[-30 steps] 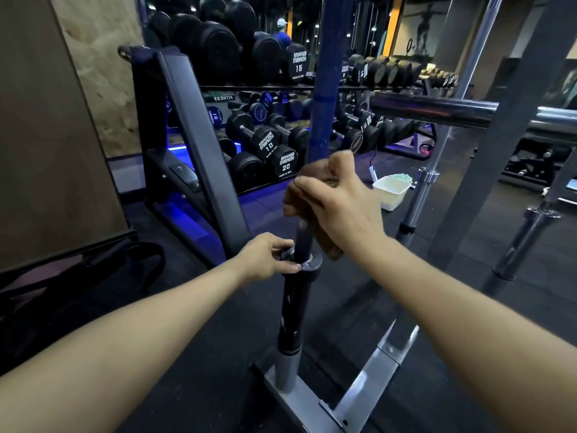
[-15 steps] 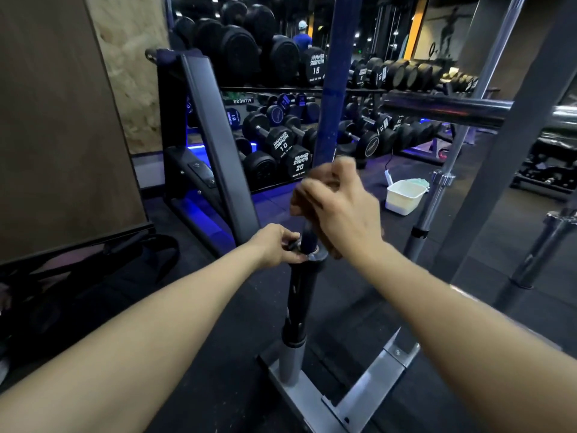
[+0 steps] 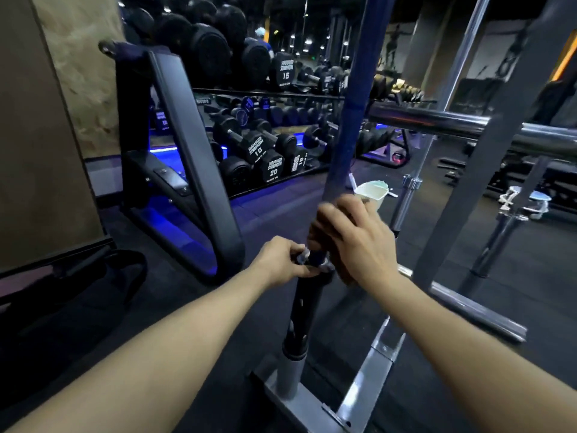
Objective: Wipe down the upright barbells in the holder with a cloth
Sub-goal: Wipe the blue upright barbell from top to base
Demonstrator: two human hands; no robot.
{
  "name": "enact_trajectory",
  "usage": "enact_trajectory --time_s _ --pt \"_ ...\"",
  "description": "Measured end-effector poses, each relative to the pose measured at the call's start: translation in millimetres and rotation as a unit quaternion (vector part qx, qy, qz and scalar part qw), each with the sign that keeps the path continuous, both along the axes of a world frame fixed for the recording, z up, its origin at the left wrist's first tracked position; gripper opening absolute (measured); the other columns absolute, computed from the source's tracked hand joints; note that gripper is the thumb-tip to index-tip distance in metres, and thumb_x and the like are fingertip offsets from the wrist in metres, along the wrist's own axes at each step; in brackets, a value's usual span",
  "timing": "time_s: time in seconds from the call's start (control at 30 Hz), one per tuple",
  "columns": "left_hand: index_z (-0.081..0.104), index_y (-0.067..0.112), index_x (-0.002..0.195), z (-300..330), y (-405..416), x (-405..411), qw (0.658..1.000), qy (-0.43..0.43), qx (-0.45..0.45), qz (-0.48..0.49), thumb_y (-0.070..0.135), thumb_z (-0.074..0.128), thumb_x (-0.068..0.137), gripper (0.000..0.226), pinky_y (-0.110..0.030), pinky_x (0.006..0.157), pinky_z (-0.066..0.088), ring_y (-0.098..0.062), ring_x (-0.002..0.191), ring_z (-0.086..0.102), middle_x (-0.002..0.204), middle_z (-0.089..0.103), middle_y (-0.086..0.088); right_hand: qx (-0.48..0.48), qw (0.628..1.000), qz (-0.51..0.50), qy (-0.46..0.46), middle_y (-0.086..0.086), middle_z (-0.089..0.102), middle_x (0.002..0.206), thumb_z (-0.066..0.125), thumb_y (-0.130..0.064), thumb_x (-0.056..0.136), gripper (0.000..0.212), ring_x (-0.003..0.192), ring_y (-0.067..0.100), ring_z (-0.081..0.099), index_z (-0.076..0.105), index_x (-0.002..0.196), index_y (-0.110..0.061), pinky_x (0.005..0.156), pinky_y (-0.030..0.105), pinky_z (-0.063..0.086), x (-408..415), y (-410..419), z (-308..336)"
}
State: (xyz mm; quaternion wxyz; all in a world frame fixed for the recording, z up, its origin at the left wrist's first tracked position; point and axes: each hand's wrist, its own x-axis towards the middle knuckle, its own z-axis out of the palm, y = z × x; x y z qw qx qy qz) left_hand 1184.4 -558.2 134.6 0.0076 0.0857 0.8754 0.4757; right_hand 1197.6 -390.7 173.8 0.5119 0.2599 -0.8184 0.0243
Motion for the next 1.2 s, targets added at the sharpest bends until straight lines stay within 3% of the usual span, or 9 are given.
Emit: enact_trajectory --time_s 0.17,0.27,0.37,0.57,0.67,0.83,0.93,1.03,1.2 --pt "0.069 0.022 0.082 3.7 -3.4 -4.0 1.000 0.000 -0.002 -0.026 0.025 0.084 0.069 0.021 -0.006 0.048 0.033 0.008 0.066 0.043 0.066 0.056 0.017 0.021 0.996 -0.047 -0.077 0.000 0.062 0.095 0.055 -0.033 0.079 0.035 0.076 0.024 0.057 0.066 0.111 -0.023 0.048 0.027 0.047 22.6 -0.7 -13.9" --pt "0.073 0.016 0.088 3.2 -4.2 -10.3 0.999 -0.018 0.019 -0.028 0.026 0.088 0.064 0.030 -0.009 0.049 0.034 0.006 0.076 0.049 0.075 0.061 0.014 -0.027 0.994 -0.069 -0.075 0.000 0.061 0.094 0.073 -0.031 0.077 0.036 0.082 0.023 0.059 0.058 0.108 -0.020 0.053 0.031 0.049 29.1 -14.5 13.4" --pt "0.072 0.006 0.089 2.5 -3.7 -12.6 0.998 -0.034 0.047 -0.029 0.024 0.090 0.061 0.038 -0.009 0.054 0.036 0.003 0.081 0.047 0.078 0.059 0.010 -0.106 0.992 -0.048 -0.047 0.002 0.063 0.099 0.073 -0.034 0.083 0.022 0.088 0.023 0.060 0.069 0.094 -0.015 0.060 0.033 0.049 28.4 -27.7 42.9" --pt "0.074 0.014 0.084 1.5 -5.7 -8.9 1.000 0.002 -0.016 -0.027 0.033 0.085 0.065 0.029 -0.021 0.057 0.036 -0.001 0.075 0.052 0.072 0.062 0.005 -0.063 0.990 -0.066 -0.108 0.008 0.059 0.099 0.058 -0.036 0.085 0.027 0.082 0.030 0.058 0.069 0.084 -0.011 0.056 0.033 0.051 36.3 -38.8 2.3" --pt "0.074 0.017 0.084 2.9 -7.0 -6.3 0.999 0.008 -0.023 -0.034 0.038 0.084 0.065 0.030 -0.023 0.058 0.039 -0.008 0.074 0.058 0.070 0.064 0.002 -0.072 0.983 -0.053 -0.158 0.002 0.056 0.101 0.065 -0.031 0.081 0.017 0.089 0.027 0.058 0.065 0.090 -0.016 0.062 0.036 0.052 39.8 -40.1 9.5" --pt "0.074 0.017 0.093 8.9 -8.9 0.6 0.999 0.008 -0.038 -0.030 0.041 0.084 0.064 0.039 -0.023 0.064 0.039 -0.010 0.091 0.065 0.089 0.072 0.001 -0.126 0.989 -0.047 -0.053 0.009 0.058 0.104 0.069 -0.027 0.082 0.013 0.089 0.034 0.059 0.062 0.093 -0.023 0.065 0.038 0.053 26.9 -39.2 49.8" --pt "0.075 0.018 0.089 10.9 -9.9 3.7 0.999 0.016 -0.045 -0.025 0.043 0.084 0.063 0.038 -0.022 0.059 0.035 -0.010 0.085 0.065 0.081 0.070 0.000 -0.084 0.994 -0.042 -0.059 -0.004 0.058 0.109 0.061 -0.029 0.089 0.013 0.098 0.019 0.055 0.068 0.099 -0.023 0.073 0.034 0.052 27.2 -34.5 24.0" --pt "0.074 0.019 0.084 11.9 -10.5 5.2 0.998 0.010 -0.048 -0.025 0.041 0.085 0.063 0.032 -0.021 0.059 0.036 -0.009 0.074 0.060 0.075 0.068 0.003 -0.001 0.997 -0.067 -0.041 -0.029 0.049 0.101 0.059 -0.027 0.093 0.016 0.102 0.007 0.049 0.059 0.096 -0.043 0.086 0.023 0.043 30.3 -35.2 -7.7" --pt "0.075 0.017 0.089 11.5 -11.2 4.4 0.999 -0.001 -0.026 -0.027 0.039 0.086 0.062 0.037 -0.019 0.057 0.041 -0.003 0.070 0.059 0.078 0.068 0.007 -0.006 0.993 -0.036 -0.116 0.007 0.060 0.107 0.043 -0.025 0.087 0.033 0.099 0.027 0.054 0.071 0.097 -0.012 0.079 0.036 0.046 32.9 -35.8 20.8"
